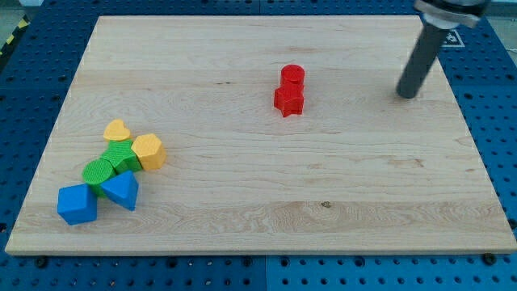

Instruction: Push the red circle to the right and down

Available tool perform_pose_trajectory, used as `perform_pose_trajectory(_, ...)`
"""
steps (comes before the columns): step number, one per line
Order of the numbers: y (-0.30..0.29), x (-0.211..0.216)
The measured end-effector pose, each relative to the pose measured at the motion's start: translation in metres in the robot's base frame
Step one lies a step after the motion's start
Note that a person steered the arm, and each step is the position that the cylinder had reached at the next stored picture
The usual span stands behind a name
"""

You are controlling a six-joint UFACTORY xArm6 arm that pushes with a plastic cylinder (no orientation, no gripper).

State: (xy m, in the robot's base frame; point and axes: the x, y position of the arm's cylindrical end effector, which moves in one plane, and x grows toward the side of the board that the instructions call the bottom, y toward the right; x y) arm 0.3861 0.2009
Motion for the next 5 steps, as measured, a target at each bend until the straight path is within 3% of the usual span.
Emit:
perform_pose_trajectory(2, -0.116, 0.0)
perform_pose_trajectory(5, -0.136, 0.0)
